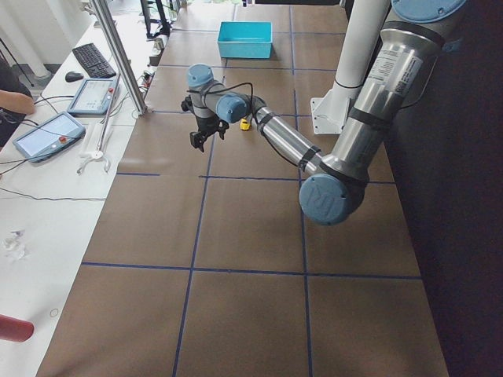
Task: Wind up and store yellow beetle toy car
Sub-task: 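Move the left gripper down onto the yellow beetle toy car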
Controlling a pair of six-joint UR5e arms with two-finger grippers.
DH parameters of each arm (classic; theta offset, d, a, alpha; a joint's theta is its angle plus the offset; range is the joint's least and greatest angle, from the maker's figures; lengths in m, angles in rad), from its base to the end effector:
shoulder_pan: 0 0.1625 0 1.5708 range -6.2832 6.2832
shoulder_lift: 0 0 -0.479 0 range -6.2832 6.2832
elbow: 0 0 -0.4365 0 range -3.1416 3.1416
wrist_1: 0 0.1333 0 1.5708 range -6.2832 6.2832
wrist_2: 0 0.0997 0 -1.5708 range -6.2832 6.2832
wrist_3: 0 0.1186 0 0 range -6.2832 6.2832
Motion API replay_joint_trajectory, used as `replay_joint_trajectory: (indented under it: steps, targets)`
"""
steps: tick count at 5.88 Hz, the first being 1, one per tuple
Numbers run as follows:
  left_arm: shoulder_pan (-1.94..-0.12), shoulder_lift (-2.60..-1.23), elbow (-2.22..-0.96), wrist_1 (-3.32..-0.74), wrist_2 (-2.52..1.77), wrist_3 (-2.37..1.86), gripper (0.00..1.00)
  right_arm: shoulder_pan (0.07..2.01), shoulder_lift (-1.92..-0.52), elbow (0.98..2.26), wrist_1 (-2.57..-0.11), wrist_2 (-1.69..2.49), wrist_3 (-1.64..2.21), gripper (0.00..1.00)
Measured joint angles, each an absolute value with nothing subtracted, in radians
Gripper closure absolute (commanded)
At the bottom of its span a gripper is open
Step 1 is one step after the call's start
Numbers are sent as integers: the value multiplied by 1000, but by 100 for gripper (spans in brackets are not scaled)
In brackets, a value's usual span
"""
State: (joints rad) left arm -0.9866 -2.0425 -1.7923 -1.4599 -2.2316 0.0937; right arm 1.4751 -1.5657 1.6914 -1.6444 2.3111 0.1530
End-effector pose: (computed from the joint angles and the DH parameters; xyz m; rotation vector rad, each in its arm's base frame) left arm 0.3291 -0.6074 0.3336 0.3997 0.7813 0.8275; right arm 0.0015 -0.5422 0.6690 -0.0425 -0.7406 0.0354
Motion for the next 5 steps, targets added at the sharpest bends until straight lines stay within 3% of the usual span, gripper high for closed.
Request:
replay_joint_trajectory:
  steps: [3,5]
  targets:
    - [-721,-2322,-1742,-1252,-2087,99,0,1476,-1566,1687,-1644,2306,153,0]
    - [-597,-2474,-1610,-1216,-2053,139,0,1476,-1569,1688,-1644,2305,153,0]
